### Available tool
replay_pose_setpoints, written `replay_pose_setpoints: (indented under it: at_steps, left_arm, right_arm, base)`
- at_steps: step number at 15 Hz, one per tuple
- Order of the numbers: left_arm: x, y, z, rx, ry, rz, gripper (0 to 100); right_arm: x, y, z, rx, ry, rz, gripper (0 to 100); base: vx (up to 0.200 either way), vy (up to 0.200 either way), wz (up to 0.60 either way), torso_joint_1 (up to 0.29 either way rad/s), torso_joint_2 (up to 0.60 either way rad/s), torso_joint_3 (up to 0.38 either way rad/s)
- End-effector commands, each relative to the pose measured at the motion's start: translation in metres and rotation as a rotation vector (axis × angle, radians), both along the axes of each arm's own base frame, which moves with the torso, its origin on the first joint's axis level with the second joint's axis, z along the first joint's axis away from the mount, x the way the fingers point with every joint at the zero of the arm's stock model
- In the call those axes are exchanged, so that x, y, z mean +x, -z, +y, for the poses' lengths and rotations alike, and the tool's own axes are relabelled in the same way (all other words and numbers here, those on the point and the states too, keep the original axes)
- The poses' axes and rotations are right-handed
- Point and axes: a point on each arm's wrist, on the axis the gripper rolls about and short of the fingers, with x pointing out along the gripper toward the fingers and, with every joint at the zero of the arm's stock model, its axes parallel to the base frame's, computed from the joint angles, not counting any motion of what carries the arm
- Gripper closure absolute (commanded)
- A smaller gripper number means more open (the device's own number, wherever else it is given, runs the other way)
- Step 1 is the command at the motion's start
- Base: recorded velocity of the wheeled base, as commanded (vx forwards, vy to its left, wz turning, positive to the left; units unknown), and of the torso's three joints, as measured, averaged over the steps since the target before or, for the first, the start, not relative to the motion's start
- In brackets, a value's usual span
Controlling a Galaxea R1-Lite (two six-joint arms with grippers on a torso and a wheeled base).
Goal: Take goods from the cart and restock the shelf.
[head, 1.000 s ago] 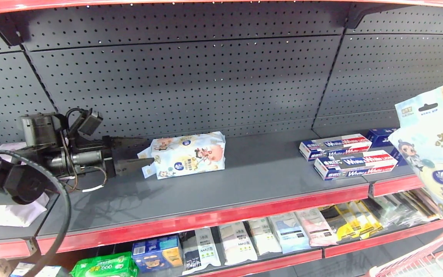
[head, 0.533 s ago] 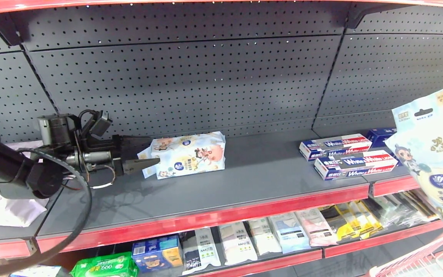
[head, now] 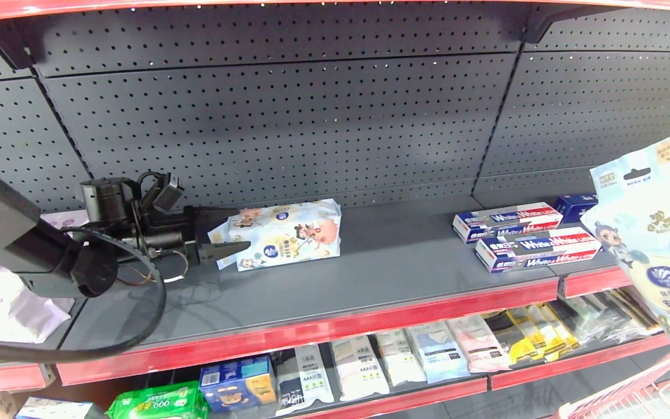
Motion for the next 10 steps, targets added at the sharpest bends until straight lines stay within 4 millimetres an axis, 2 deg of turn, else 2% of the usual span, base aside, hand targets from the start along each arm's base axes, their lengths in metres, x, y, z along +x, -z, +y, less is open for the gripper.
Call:
replay_pose_setpoints:
  at_steps: [1,10]
  left_arm:
    - [0.006,0.004,0.001,0.0,-0.001,-0.002,0]
    - [0.016,0.02,0.0,-0.001,0.002,0.024,0]
  right_arm:
    - [0.0,0.001,0.0,0.0,-0.002,0.005,100]
    - [0.0,0.006,0.0,0.002,-0.002,0.022,100]
  base:
    - [0.0,0.0,0.0,0.0,0.0,0.0]
    - [0.0,0.0,0.0,0.0,0.0,0.0]
